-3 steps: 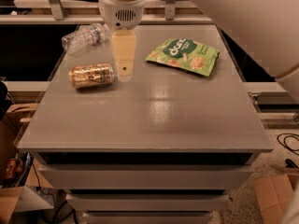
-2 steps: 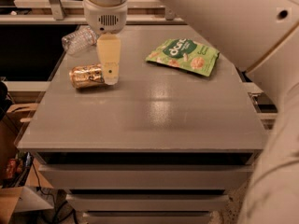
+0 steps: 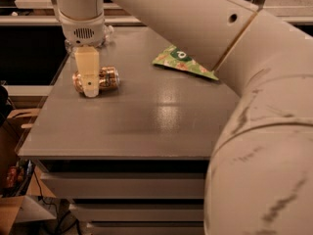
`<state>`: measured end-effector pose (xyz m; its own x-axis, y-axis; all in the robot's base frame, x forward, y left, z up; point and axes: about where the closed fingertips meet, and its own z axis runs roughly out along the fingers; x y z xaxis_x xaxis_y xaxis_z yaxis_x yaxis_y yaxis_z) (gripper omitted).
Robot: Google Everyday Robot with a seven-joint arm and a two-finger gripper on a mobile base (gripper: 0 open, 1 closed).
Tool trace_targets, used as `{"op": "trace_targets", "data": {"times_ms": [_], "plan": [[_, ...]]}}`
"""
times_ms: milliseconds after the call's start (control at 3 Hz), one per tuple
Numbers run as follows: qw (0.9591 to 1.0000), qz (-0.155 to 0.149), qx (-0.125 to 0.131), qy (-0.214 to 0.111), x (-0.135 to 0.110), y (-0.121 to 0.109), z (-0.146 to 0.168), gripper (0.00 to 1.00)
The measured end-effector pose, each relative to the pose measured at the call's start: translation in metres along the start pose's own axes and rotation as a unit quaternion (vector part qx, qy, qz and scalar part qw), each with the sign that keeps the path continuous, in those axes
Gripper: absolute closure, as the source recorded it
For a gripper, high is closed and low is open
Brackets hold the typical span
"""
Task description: Place orange can upright
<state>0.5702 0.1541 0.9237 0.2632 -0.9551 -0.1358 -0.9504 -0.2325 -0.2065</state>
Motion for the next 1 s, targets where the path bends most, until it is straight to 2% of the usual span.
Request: {"op": "trace_targets", "data": {"times_ms": [333, 1000], "plan": [[0.9999, 0.013, -0.004, 0.003, -0.015, -0.006, 0.021, 0.0], [0.999, 0.041, -0.018, -0.001, -0.029, -0.013, 0.064, 0.0]]}}
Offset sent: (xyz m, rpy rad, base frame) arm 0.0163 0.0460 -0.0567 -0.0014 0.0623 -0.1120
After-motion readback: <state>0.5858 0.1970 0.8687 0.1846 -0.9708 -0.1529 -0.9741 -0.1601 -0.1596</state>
